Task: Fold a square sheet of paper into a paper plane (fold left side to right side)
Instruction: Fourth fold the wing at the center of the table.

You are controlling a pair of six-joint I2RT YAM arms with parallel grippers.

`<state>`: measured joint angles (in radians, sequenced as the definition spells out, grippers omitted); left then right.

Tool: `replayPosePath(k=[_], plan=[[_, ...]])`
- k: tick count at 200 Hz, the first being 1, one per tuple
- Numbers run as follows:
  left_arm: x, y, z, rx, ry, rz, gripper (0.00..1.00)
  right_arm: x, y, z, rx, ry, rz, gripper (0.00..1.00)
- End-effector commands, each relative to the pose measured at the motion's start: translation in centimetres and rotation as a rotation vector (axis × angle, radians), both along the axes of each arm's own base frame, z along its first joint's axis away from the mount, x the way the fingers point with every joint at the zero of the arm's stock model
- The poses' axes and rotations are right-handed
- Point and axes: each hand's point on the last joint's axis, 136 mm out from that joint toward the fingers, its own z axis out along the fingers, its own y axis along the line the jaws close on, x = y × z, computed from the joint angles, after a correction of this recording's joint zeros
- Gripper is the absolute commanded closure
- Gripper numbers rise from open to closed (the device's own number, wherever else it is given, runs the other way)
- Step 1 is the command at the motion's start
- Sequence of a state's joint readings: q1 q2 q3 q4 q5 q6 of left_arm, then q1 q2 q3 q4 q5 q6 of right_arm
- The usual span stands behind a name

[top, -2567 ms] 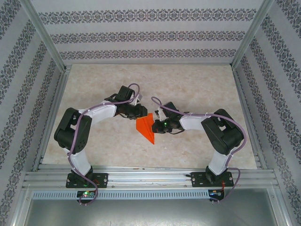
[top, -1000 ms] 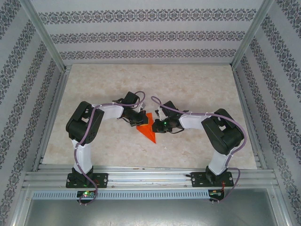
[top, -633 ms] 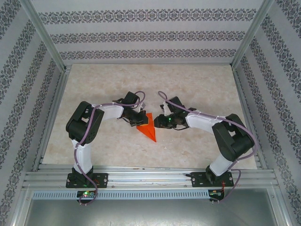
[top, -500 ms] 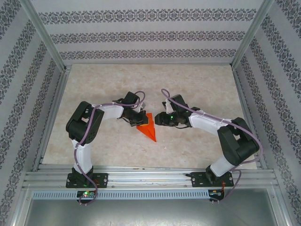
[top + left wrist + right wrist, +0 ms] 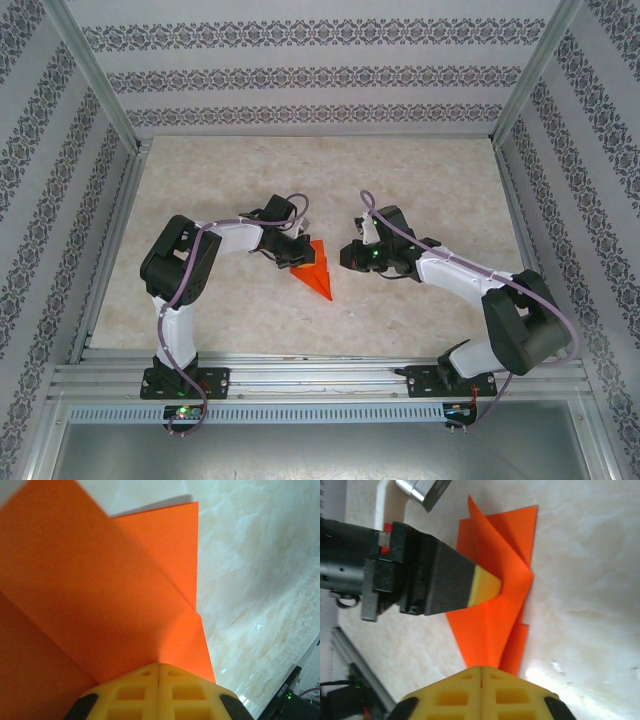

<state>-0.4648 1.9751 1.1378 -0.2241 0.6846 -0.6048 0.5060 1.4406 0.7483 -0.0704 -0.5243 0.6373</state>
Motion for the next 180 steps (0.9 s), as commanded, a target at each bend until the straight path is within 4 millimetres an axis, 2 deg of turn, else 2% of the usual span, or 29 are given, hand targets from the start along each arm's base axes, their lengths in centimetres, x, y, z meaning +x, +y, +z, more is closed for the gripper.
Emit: replayPosePath(k=[1, 49, 94, 137, 180], plan=[[-1.2, 1.7, -2.8, 0.106, 0.055, 0.003, 0.98, -1.1, 2.2, 0.0, 0.066, 0.031, 0.057, 1.00], [-1.2, 1.6, -2.8, 0.104, 0.054, 0.000, 0.98, -2.0, 4.6, -2.9, 0.037, 0.095, 0.111, 1.00], [-1.2, 1.6, -2.7, 0.104, 0.053, -0.001, 0.99, -2.5, 5.1, -4.9, 0.014, 0.142, 0.127, 1.00], [-1.2, 1.7, -2.8, 0.108, 0.055, 0.001, 0.98, -3.5, 4.9, -5.9, -0.005, 0.170, 0.137, 1.00], [-1.2, 1.7, -2.9, 0.113, 0.057, -0.002, 0.99, -4.2, 4.8, -5.9, -0.006, 0.176, 0.142, 1.00]])
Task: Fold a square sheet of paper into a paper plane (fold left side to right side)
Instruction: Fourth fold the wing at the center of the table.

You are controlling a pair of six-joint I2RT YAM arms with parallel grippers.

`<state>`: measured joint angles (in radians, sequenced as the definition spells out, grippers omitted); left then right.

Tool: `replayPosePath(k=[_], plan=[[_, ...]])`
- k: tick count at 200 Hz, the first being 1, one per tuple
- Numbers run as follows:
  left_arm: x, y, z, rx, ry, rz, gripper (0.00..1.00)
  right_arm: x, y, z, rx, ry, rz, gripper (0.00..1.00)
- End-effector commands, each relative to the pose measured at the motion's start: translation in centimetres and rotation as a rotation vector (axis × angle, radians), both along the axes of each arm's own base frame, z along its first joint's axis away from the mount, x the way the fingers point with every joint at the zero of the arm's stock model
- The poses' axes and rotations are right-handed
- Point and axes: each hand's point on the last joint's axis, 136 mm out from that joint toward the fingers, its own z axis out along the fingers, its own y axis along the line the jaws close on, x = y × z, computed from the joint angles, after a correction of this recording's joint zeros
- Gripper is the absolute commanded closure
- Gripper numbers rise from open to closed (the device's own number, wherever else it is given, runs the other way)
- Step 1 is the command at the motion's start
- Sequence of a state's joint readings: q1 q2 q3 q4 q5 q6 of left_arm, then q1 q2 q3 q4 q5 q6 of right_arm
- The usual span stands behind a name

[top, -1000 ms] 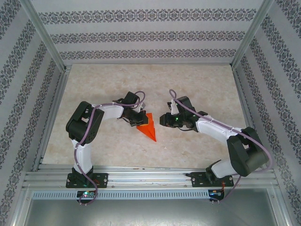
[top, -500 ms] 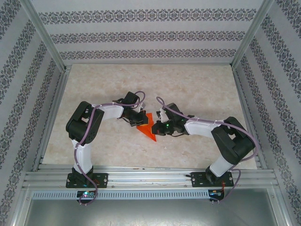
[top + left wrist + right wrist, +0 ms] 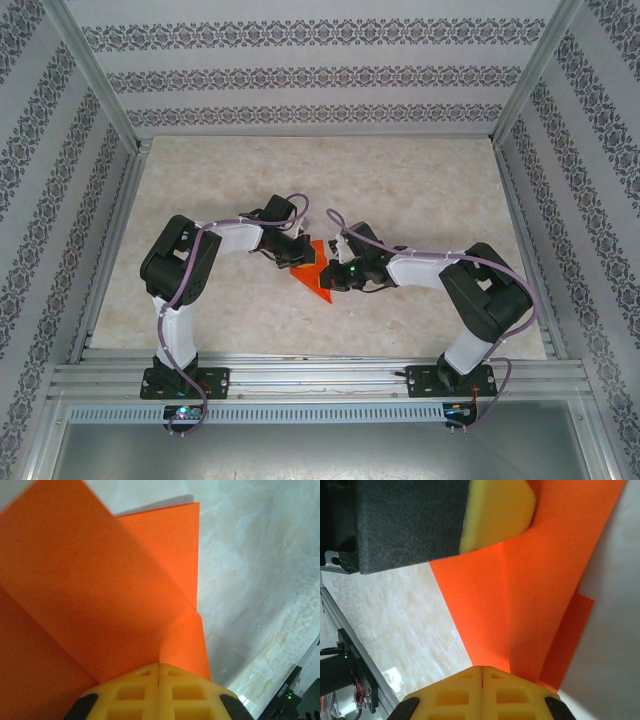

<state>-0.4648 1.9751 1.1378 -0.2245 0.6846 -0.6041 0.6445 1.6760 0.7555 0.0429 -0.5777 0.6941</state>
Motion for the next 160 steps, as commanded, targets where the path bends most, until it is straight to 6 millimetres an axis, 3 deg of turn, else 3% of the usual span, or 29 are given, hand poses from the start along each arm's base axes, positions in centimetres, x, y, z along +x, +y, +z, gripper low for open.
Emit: replayPosePath(k=[1, 46, 107, 160], plan=[[-1.2, 1.7, -2.9, 0.113, 0.057, -0.001, 0.99, -0.7, 0.2, 0.1, 0.013, 0.015, 0.009, 1.00], [-1.1, 1.7, -2.9, 0.115, 0.056, -0.001, 0.98, -0.9, -0.2, 0.3, 0.002, 0.007, 0.001, 1.00], [-1.1, 1.7, -2.8, 0.117, 0.055, 0.002, 0.98, 0.0, -1.3, 2.3, 0.010, -0.067, -0.040, 1.00], [-1.1, 1.7, -2.7, 0.114, 0.054, 0.004, 0.98, 0.1, -1.0, 3.4, 0.042, -0.076, -0.032, 1.00]])
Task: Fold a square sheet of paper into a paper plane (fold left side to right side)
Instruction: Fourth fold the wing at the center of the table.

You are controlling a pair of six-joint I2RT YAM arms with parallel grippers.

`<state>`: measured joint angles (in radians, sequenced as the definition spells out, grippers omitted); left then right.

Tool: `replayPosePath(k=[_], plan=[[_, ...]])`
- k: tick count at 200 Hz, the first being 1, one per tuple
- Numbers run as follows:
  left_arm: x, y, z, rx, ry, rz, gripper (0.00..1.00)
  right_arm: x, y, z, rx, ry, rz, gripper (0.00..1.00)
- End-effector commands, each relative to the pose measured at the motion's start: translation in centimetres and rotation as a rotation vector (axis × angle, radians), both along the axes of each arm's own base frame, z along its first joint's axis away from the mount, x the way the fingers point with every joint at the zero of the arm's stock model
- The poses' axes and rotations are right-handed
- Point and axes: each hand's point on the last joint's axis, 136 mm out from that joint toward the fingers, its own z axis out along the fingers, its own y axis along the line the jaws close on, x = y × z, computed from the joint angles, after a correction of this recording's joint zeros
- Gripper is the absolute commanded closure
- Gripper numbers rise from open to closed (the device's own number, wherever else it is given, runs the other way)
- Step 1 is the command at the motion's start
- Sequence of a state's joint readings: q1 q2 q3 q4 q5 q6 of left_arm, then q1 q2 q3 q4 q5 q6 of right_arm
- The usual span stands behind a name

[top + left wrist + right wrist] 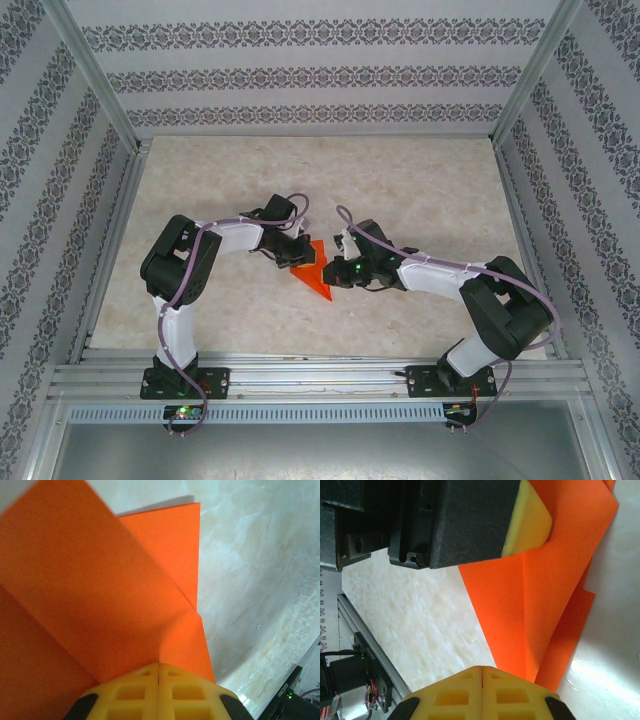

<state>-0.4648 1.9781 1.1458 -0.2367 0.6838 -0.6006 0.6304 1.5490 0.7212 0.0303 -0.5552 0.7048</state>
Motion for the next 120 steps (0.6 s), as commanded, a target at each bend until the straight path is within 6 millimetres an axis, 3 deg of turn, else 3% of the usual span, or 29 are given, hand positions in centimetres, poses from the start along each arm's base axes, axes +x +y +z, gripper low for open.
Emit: replayPosePath(k=[1, 58, 120], plan=[[-1.1, 1.7, -2.7, 0.110, 0.050, 0.005, 0.98, -0.1, -0.1, 0.5, 0.008, -0.010, 0.004, 1.00], [-1.1, 1.7, -2.7, 0.109, 0.050, 0.004, 0.98, -0.1, 0.7, 0.6, 0.019, -0.006, 0.017, 1.00], [-1.1, 1.7, -2.7, 0.108, 0.049, 0.005, 0.98, -0.7, 1.5, -0.7, 0.021, 0.035, 0.041, 1.00]])
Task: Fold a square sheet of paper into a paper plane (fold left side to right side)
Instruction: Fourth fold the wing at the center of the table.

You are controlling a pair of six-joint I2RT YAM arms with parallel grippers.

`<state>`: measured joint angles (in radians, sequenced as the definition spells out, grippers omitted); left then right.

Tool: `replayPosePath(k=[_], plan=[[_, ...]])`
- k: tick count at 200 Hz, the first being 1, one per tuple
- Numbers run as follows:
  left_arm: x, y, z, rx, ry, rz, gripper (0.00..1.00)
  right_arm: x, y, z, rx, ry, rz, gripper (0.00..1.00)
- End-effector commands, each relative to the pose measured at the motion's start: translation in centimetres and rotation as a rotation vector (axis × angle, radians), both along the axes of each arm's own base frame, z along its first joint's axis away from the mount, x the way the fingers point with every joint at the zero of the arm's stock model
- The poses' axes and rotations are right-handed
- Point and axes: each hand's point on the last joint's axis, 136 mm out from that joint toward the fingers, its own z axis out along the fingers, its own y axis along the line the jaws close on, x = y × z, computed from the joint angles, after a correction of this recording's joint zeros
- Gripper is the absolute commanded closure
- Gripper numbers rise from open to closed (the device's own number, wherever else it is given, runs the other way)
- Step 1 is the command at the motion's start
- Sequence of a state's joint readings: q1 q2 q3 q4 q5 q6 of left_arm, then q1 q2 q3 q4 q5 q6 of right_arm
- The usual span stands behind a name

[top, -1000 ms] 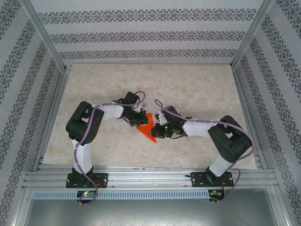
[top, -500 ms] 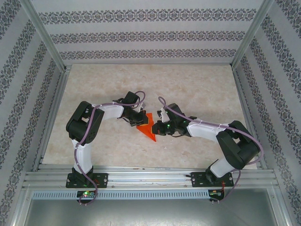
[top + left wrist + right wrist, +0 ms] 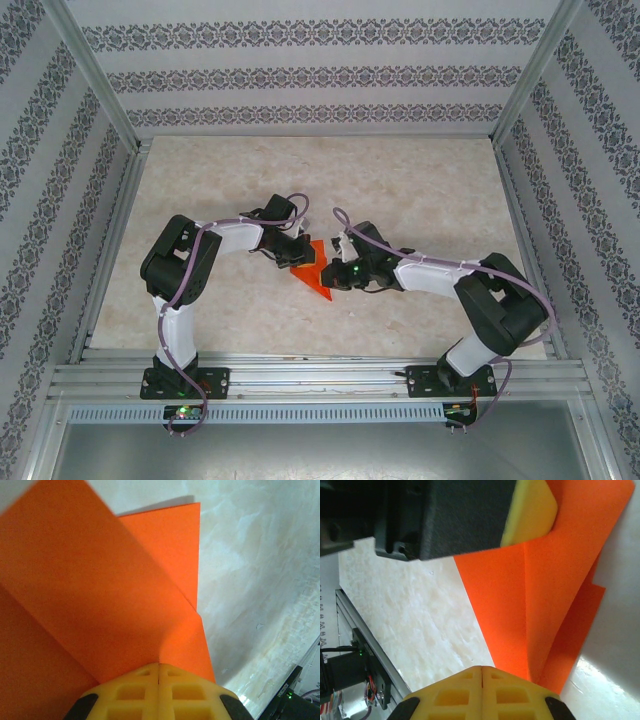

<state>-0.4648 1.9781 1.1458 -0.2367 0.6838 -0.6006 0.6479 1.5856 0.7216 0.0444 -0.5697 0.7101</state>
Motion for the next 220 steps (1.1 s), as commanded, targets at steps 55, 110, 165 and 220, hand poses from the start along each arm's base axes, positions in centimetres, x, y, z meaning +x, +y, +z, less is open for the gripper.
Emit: replayPosePath(k=[55, 110, 165, 220], plan=[[-1.1, 1.7, -2.7, 0.110, 0.047, 0.007, 0.98, -0.3, 1.2, -0.6, 0.009, 0.027, 0.026, 1.00], [-1.2, 1.8, -2.7, 0.111, 0.048, 0.007, 0.98, -0.7, 1.1, -1.6, -0.006, 0.050, 0.029, 1.00], [-1.1, 1.8, -2.7, 0.111, 0.048, 0.007, 0.98, -1.1, 0.8, -2.3, -0.020, 0.069, 0.029, 1.00], [-1.1, 1.8, -2.7, 0.111, 0.046, 0.008, 0.98, -1.8, 0.6, -3.0, -0.031, 0.090, 0.033, 1.00]])
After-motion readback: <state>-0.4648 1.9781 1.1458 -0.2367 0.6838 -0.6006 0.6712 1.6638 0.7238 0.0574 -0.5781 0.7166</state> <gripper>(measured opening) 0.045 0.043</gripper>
